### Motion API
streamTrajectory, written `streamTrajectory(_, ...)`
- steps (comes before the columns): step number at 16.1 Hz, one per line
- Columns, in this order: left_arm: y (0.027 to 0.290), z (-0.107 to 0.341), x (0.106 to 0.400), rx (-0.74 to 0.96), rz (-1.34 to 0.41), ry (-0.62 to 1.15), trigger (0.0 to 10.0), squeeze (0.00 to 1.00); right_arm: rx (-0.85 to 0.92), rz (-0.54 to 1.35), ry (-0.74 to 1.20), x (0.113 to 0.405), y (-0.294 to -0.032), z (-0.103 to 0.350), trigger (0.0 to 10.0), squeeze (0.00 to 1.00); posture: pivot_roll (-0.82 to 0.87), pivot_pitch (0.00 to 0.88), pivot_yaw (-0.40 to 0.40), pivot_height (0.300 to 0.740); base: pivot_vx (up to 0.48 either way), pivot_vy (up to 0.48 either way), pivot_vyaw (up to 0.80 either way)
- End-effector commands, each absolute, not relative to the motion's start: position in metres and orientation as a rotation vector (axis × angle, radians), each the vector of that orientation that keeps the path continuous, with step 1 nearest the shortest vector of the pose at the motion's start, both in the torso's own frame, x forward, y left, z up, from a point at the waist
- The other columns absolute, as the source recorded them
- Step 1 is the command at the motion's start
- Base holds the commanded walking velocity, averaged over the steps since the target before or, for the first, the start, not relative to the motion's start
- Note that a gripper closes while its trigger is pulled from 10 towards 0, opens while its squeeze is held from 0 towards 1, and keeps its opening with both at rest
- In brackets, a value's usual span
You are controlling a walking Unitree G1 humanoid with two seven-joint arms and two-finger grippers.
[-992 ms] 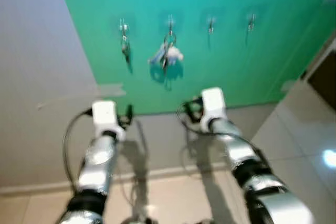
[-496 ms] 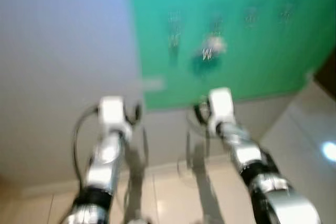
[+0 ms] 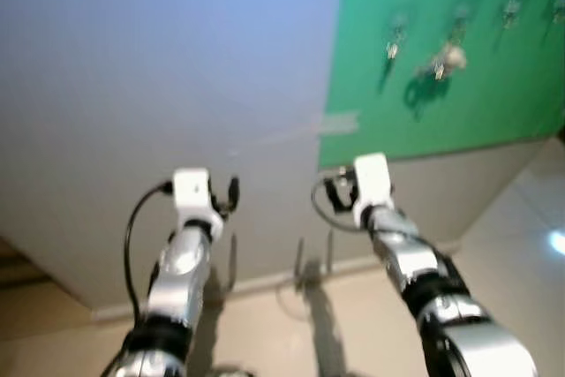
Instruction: Hang keys on a hook
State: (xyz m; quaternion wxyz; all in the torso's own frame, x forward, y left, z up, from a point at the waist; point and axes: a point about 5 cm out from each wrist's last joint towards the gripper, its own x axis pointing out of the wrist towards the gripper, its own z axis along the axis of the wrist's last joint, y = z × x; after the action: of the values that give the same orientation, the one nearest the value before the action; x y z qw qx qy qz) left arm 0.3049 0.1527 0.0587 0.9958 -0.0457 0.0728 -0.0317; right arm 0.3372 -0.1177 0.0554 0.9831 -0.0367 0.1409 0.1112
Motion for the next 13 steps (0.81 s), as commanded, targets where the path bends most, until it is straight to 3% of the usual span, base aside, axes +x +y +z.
streamTrajectory(1, 0.1569, 0.0608, 0.3058, -0.087, -0.057, 0.136, 10.0, 0.00, -0.068, 0.238, 0.243, 0.3406, -0.1127, 0.0630, 10.0, 0.00, -0.02, 0.000, 0.002, 0.740, 0.000, 0.000, 0.00)
streamTrajectory(6, 0.1560, 0.0615, 0.3065, -0.082, -0.064, 0.133, 10.0, 0.00, -0.067, 0.233, 0.252, 0.3414, -0.1131, 0.0628, 10.0, 0.00, -0.02, 0.000, 0.005, 0.740, 0.000, 0.000, 0.00)
streamTrajectory(13, 0.1569, 0.0618, 0.3059, -0.073, -0.069, 0.133, 10.0, 0.00, -0.053, 0.236, 0.257, 0.3398, -0.1113, 0.0607, 10.0, 0.00, -0.02, 0.000, 0.009, 0.740, 0.000, 0.000, -0.80)
